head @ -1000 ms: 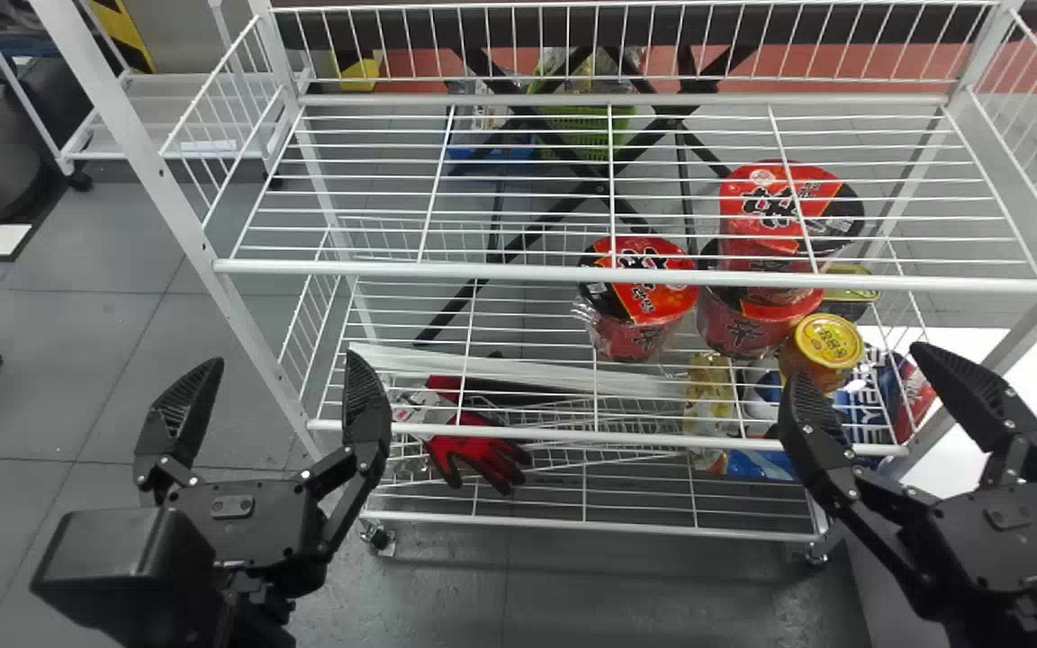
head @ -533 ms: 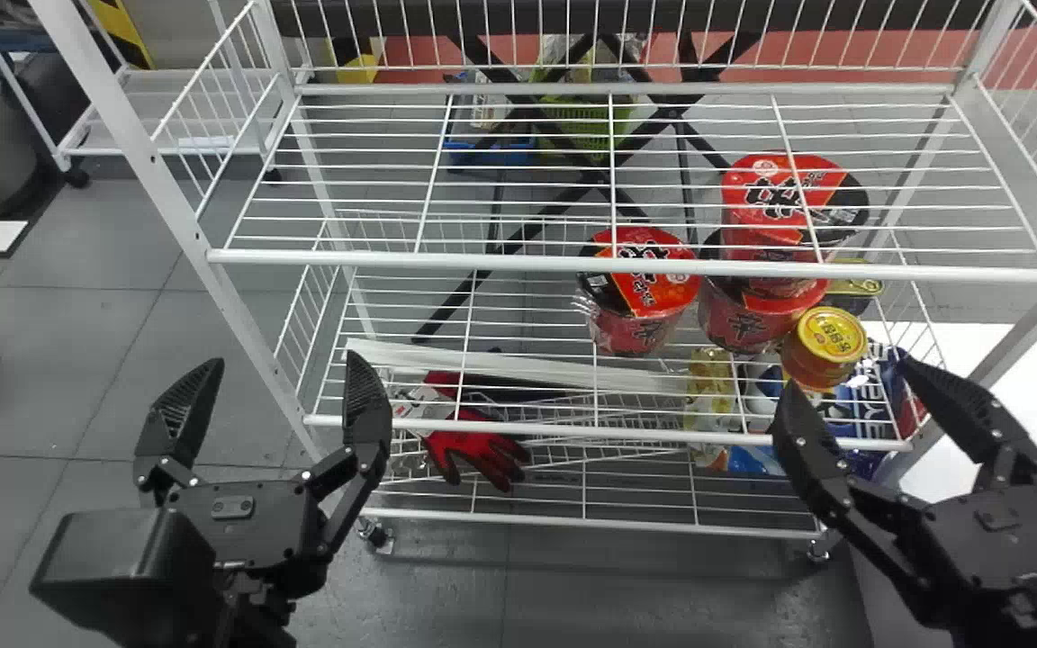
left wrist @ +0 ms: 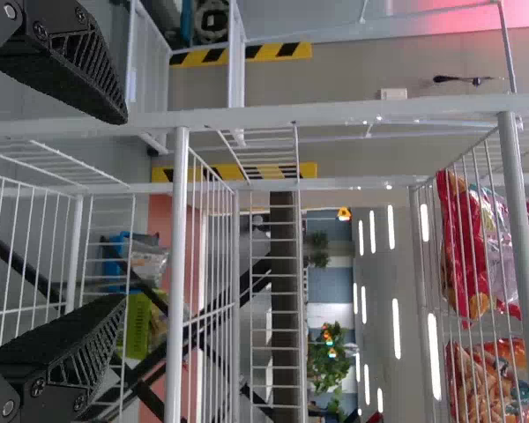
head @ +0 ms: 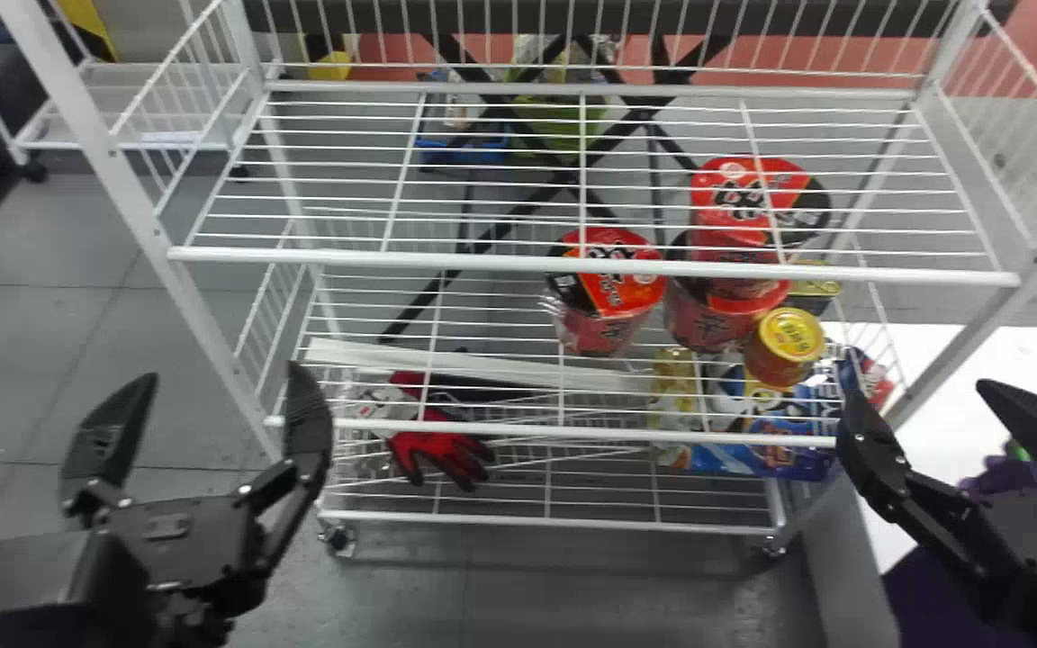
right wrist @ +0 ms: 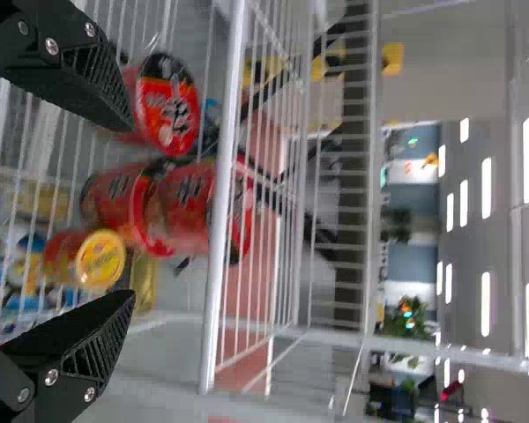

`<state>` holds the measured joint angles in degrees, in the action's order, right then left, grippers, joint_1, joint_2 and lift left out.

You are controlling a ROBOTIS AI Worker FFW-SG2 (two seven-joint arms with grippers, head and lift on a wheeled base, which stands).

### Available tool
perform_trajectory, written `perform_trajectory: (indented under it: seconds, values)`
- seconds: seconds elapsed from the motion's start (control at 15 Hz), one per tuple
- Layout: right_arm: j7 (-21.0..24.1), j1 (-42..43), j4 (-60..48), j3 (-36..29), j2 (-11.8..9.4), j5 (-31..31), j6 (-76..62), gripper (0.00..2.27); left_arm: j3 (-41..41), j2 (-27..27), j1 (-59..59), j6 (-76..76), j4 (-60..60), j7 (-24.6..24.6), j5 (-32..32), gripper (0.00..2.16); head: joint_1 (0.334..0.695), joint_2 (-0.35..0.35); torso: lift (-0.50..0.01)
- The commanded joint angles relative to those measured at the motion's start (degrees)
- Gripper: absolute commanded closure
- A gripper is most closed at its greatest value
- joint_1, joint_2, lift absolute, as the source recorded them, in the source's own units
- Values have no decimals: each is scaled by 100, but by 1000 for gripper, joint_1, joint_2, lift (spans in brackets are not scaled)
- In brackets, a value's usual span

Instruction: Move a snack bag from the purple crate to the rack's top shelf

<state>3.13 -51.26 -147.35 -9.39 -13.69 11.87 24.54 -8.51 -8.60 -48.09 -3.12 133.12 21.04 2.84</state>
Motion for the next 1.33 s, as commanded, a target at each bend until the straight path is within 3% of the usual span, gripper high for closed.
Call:
perform_trajectory:
  seconds: [0.0, 0.07, 0.2, 0.33, 0.4, 0.67, 0.93, 1.0, 1.07, 1.27]
  values:
    - [-23, -174, -259, -696, -2, 360, 988, 188, -28, 51, 28, -43, -93, -4, 32, 103, 695, -74, -457]
    - [-23, -270, -391, -959, 51, 404, 1445, 188, -45, 60, 54, -43, -120, -4, 41, 103, 695, -103, -457]
    - [-410, -253, -505, -1742, 393, 835, 2394, 188, -63, 86, 63, -43, -128, -4, 41, 103, 695, -161, -457]
    - [-1482, 283, -496, -2761, 1272, 1204, 3413, 208, -71, 86, 37, -114, -111, 5, 41, 103, 695, -235, -457]
    - [-1833, 494, -461, -3130, 1374, 1204, 3695, 208, -80, 86, 28, -114, -111, 14, 50, 103, 695, -255, -457]
    - [-2774, 1338, 163, -4704, 1374, 1450, 4363, 211, -230, 104, 28, -114, -146, 14, 190, 103, 695, -350, -457]
    - [-4083, 2340, 1218, -6435, 1374, 1178, 5189, 211, -238, 78, 54, -61, -137, -100, 216, 103, 695, -350, -457]
    - [-4268, 2340, 1481, -6523, 1272, 1046, 5417, 211, -238, 69, 63, -43, -137, -109, 216, 103, 695, -350, -457]
    - [-4532, 2349, 1789, -6593, 956, 879, 5540, 208, -238, 60, 63, 9, -137, -100, 216, 100, 695, -350, -457]
    - [-5235, 2340, 2431, -6628, 402, 176, 5593, 215, -230, 42, 37, 45, -137, -100, 225, 100, 695, -350, -457]
